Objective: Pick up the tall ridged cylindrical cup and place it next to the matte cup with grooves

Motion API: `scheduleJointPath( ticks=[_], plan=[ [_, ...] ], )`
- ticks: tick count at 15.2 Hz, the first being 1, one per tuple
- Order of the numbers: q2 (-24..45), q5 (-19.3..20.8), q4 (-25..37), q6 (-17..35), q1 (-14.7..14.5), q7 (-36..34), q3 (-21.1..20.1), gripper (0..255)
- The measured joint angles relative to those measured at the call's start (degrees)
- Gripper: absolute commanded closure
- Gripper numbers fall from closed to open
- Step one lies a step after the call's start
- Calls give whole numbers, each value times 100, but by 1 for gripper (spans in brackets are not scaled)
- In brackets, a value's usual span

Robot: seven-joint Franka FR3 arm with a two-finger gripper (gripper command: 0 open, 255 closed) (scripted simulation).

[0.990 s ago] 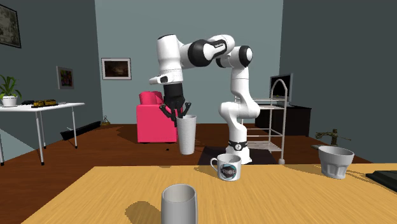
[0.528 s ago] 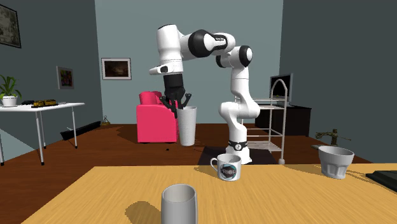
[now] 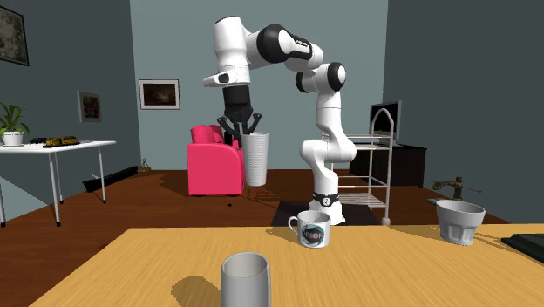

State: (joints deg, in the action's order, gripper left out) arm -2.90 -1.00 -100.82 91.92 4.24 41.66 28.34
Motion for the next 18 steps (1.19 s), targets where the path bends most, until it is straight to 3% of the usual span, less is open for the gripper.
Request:
scheduleJointPath(
  ticks=[7, 18],
  plan=[
    [60, -25, 587, -534, 6, 9, 10, 255],
    [-1421, 245, -858, -428, -507, -1539, -937, 255]
  ],
)
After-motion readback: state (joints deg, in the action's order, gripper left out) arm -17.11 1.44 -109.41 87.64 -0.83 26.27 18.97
